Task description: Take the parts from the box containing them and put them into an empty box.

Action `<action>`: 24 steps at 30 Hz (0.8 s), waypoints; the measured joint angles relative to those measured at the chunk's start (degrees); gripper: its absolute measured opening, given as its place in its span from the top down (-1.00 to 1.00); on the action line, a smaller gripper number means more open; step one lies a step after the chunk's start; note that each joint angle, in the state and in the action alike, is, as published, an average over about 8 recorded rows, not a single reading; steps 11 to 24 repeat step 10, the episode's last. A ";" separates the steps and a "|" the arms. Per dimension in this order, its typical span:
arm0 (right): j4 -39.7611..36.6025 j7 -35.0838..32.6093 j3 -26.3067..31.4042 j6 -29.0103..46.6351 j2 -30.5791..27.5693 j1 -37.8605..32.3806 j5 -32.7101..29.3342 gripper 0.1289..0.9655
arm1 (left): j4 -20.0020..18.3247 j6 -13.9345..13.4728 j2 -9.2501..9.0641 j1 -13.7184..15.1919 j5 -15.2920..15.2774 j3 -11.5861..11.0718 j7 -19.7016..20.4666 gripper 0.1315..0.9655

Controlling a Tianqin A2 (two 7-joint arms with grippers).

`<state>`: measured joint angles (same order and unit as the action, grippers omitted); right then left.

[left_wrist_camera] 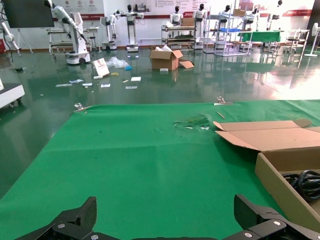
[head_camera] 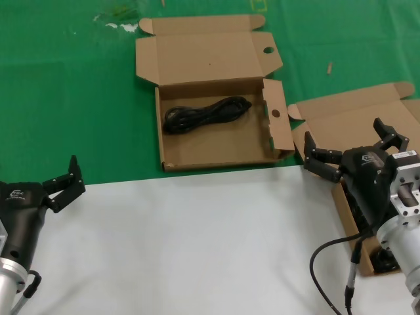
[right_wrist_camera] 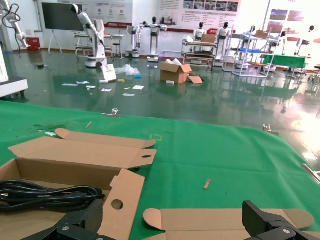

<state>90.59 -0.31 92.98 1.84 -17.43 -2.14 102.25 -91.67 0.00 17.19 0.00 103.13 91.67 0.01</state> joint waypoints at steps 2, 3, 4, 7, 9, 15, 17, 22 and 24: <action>0.00 0.00 0.00 0.00 0.00 0.00 0.00 -1.00 | 0.00 0.00 0.00 0.00 0.00 0.00 0.00 -1.00; 0.00 0.00 0.00 0.00 0.00 0.00 0.00 -1.00 | 0.00 0.00 0.00 0.00 0.00 0.00 0.00 -1.00; 0.00 0.00 0.00 0.00 0.00 0.00 0.00 -1.00 | 0.00 0.00 0.00 0.00 0.00 0.00 0.00 -1.00; 0.00 0.00 0.00 0.00 0.00 0.00 0.00 -1.00 | 0.00 0.00 0.00 0.00 0.00 0.00 0.00 -1.00; 0.00 0.00 0.00 0.00 0.00 0.00 0.00 -1.00 | 0.00 0.00 0.00 0.00 0.00 0.00 0.00 -1.00; 0.00 0.00 0.00 0.00 0.00 0.00 0.00 -1.00 | 0.00 0.00 0.00 0.00 0.00 0.00 0.00 -1.00; 0.00 0.00 0.00 0.00 0.00 0.00 0.00 -1.00 | 0.00 0.00 0.00 0.00 0.00 0.00 0.00 -1.00; 0.00 0.00 0.00 0.00 0.00 0.00 0.00 -1.00 | 0.00 0.00 0.00 0.00 0.00 0.00 0.00 -1.00; 0.00 0.00 0.00 0.00 0.00 0.00 0.00 -1.00 | 0.00 0.00 0.00 0.00 0.00 0.00 0.00 -1.00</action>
